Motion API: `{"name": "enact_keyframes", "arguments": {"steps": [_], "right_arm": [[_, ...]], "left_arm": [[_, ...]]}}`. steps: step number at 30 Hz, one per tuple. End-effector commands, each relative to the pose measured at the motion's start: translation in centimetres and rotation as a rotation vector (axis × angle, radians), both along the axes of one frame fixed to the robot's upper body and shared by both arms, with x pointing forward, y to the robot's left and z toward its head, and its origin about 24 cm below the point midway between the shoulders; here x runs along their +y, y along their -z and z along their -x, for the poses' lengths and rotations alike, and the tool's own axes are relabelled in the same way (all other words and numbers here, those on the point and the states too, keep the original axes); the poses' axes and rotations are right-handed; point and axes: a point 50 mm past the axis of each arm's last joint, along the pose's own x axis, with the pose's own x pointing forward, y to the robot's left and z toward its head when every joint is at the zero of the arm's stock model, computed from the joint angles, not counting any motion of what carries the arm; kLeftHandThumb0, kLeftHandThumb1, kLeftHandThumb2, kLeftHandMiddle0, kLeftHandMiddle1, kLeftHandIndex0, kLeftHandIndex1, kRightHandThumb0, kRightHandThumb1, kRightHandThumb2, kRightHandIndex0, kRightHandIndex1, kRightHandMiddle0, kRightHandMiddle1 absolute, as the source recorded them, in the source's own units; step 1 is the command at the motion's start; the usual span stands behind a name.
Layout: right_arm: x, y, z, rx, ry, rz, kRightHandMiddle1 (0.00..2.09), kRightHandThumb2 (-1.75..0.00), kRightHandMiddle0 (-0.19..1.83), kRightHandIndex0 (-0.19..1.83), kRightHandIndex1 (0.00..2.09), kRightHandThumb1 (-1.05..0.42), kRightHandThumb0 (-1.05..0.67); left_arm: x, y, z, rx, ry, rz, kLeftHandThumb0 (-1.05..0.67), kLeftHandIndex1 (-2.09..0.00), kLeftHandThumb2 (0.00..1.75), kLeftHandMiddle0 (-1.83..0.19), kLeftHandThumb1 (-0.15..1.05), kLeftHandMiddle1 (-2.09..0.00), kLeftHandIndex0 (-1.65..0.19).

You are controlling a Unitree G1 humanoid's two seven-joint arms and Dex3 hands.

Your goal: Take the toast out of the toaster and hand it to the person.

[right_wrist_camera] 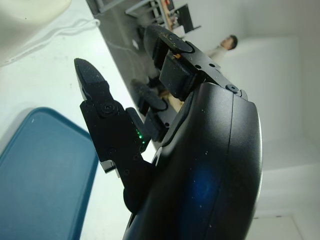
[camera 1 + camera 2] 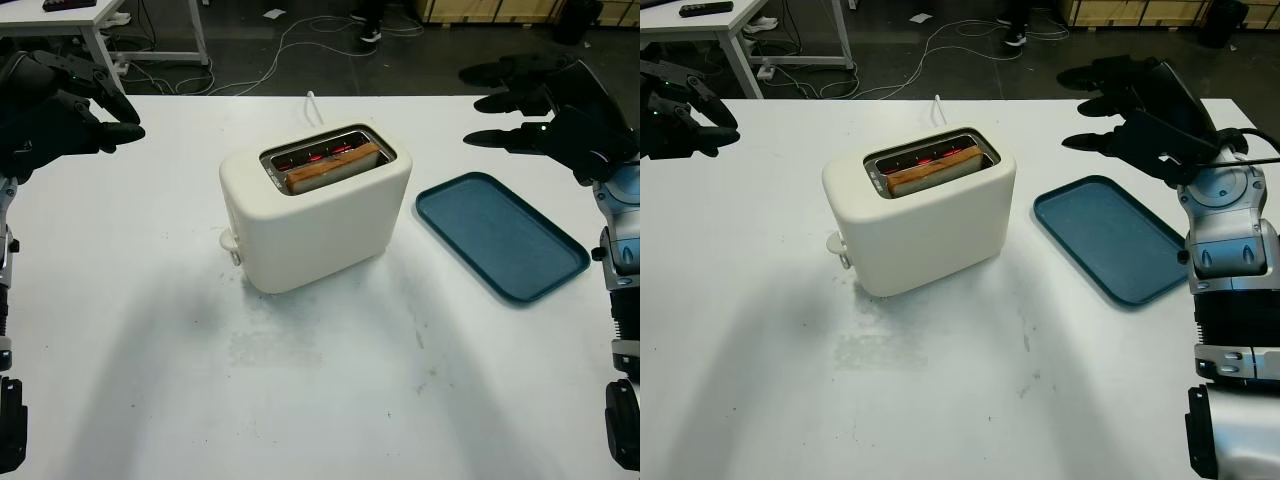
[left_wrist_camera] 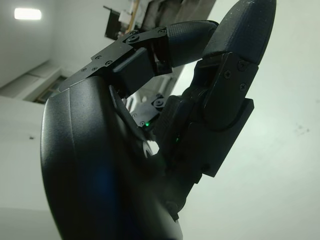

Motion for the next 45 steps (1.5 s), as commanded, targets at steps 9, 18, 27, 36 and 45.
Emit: {"name": "enact_keyframes", "arguments": {"steps": [9,18,27,36,45], "right_arm": [[0.0,1.4,0.4,0.087,0.009,0.042,0.0,0.0,0.75,0.83,0.09,-0.73,-0.11],[0.5,1.2,0.5,0.091,0.007,0.059,0.01,0.0,0.76,0.86,0.08,-0.72,-0.13],[0.7,0.8,0.6,0.07,-0.009,0.066,0.01,0.0,0.77,0.87,0.06,-0.72,-0.17],[1.1,0.2,0.8,0.071,-0.018,0.09,0.0,0.0,0.76,0.86,0.04,-0.72,-0.18],[1.7,-0.9,0.8,0.034,-0.043,0.158,0.01,0.0,0.78,0.89,0.04,-0.71,-0.21]], "left_arm": [[-0.7,0.7,-0.1,0.017,0.026,0.011,-1.05,-0.77,0.0,-1.26,0.79,-0.75,-1.15],[-0.8,0.5,0.0,0.009,0.028,0.01,-1.05,-0.79,0.0,-1.24,0.79,-0.78,-1.14],[-0.9,0.7,0.1,0.017,0.031,0.007,-1.05,-0.82,0.0,-1.21,0.79,-0.8,-1.1],[-0.9,0.9,0.0,0.026,0.023,0.004,-1.05,-0.86,0.0,-1.2,0.78,-0.83,-1.07],[-1.1,1.0,-0.2,0.046,0.022,0.001,-1.05,-0.87,0.0,-1.21,0.77,-0.82,-1.07]]}}
